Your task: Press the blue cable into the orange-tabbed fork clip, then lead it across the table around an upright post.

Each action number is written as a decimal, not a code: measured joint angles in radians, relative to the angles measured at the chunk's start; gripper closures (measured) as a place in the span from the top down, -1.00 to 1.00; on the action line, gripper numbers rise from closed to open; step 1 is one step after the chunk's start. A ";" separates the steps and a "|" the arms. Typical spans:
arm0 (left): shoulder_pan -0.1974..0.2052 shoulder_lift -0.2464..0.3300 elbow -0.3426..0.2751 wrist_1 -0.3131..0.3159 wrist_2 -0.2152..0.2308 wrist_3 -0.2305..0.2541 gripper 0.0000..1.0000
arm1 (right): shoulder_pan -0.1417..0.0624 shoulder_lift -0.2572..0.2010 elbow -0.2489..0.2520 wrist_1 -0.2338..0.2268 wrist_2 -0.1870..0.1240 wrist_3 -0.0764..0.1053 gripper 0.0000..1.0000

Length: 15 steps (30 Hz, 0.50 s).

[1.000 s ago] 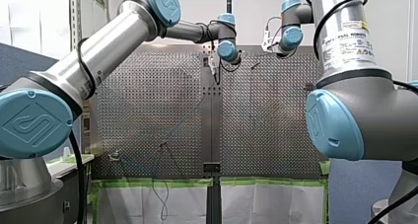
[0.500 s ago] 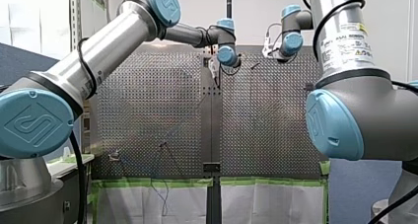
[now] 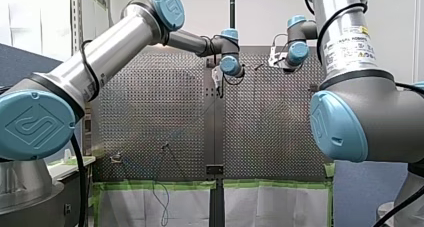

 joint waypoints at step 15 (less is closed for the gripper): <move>0.002 -0.012 0.001 0.000 -0.003 0.001 -0.32 | 0.004 0.077 0.063 -0.037 -0.020 -0.001 -1.00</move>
